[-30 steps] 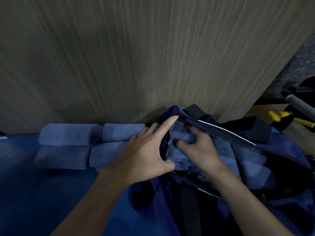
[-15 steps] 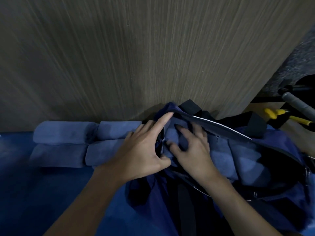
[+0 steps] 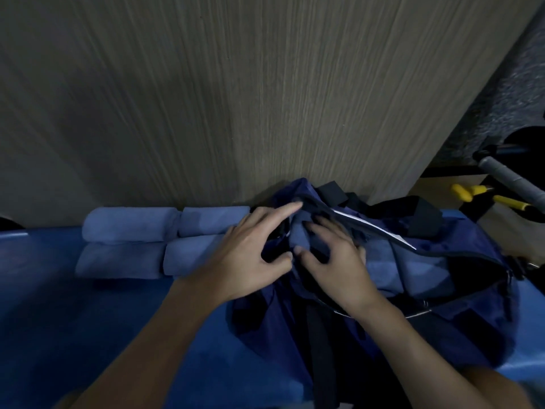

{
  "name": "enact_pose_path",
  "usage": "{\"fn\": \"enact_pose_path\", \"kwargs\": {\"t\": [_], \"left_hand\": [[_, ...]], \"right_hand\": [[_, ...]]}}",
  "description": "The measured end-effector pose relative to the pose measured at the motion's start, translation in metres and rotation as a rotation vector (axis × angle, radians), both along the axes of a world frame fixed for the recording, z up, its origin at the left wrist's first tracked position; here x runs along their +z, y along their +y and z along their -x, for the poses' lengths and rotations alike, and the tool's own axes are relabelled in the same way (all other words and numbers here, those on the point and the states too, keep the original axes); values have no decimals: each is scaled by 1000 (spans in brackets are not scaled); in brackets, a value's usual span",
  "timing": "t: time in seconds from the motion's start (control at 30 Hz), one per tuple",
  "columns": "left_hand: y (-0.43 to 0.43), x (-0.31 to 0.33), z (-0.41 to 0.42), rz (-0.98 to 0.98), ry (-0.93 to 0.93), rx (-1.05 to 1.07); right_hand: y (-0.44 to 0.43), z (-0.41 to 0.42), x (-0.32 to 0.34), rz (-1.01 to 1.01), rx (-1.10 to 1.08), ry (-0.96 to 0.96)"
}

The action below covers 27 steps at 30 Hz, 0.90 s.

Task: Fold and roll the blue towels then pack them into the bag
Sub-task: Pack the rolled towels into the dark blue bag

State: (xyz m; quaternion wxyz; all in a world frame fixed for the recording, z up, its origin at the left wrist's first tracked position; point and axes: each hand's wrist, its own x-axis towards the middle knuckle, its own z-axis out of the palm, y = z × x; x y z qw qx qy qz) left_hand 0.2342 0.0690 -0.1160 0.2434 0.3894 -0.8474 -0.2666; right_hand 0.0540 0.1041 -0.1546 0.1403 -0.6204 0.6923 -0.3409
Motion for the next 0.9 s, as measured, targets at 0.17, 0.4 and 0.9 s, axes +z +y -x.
{"fn": "enact_pose_path", "kwargs": {"t": [0.17,0.4,0.9], "left_hand": [[-7,6,-28,-10,54,193],[-45,-39,-70,-104,-441,315],[-59,-39,-61,-130,-642,311]], "right_hand": [[24,-14,14,160,13,-169],[53,-33,20,120,38,-229],[51,-21,13,87,17,-323]]}}
